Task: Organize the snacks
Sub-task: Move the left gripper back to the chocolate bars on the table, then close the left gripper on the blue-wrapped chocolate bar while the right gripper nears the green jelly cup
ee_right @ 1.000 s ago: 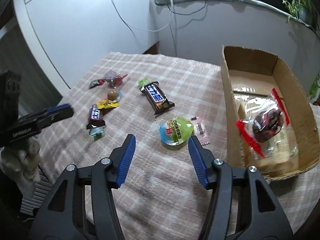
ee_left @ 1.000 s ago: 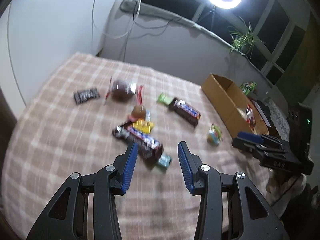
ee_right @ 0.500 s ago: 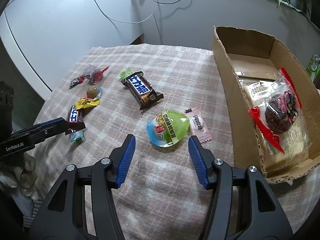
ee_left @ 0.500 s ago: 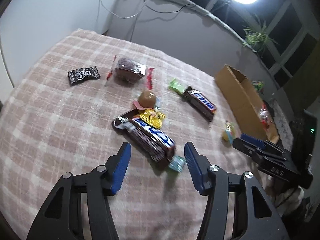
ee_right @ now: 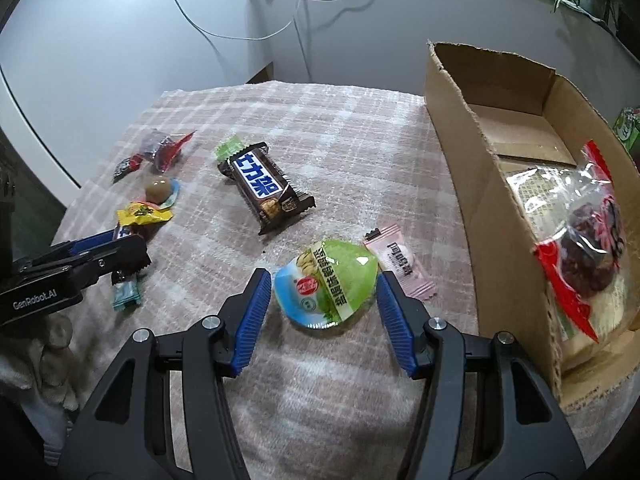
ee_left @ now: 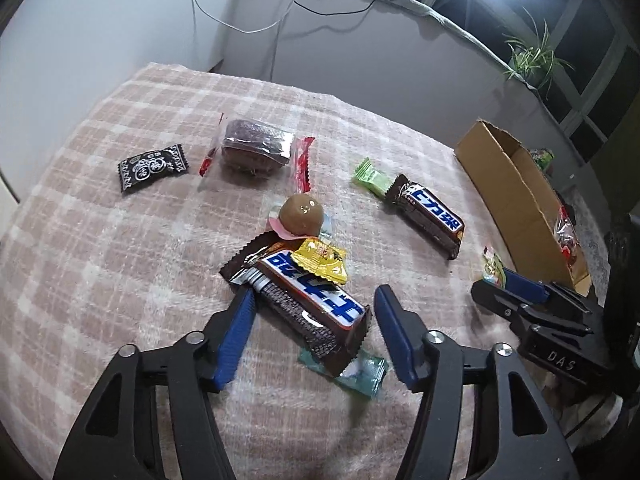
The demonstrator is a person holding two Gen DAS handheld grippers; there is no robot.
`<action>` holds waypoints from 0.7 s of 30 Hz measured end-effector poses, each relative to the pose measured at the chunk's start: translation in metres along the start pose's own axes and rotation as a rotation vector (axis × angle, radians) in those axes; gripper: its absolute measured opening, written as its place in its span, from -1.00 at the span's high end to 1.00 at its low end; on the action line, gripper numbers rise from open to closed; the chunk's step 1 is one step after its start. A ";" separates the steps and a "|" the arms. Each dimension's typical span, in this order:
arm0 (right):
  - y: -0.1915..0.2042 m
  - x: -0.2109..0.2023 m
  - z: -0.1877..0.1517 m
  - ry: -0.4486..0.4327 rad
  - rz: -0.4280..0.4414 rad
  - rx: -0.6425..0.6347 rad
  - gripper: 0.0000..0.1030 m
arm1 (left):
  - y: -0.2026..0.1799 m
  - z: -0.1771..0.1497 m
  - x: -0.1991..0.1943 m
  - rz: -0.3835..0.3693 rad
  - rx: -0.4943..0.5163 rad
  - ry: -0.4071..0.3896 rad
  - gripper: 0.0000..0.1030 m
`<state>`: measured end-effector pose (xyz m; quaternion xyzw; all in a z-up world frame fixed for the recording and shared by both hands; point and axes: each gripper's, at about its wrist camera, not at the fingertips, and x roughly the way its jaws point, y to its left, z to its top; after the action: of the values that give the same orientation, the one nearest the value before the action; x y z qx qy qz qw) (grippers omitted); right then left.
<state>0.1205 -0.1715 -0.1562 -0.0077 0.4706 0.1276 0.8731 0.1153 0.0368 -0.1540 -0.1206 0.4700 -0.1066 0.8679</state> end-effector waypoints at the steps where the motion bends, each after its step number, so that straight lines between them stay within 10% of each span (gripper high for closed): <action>1: 0.002 0.001 0.001 -0.001 -0.005 -0.008 -0.12 | -0.001 0.001 0.001 0.003 0.001 -0.001 -0.24; 21: 0.008 0.002 0.001 -0.010 -0.016 -0.061 0.06 | 0.012 -0.004 -0.007 0.040 0.056 -0.029 0.26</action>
<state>0.1206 -0.1631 -0.1563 -0.0374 0.4622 0.1348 0.8757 0.1091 0.0495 -0.1541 -0.0882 0.4566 -0.1007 0.8795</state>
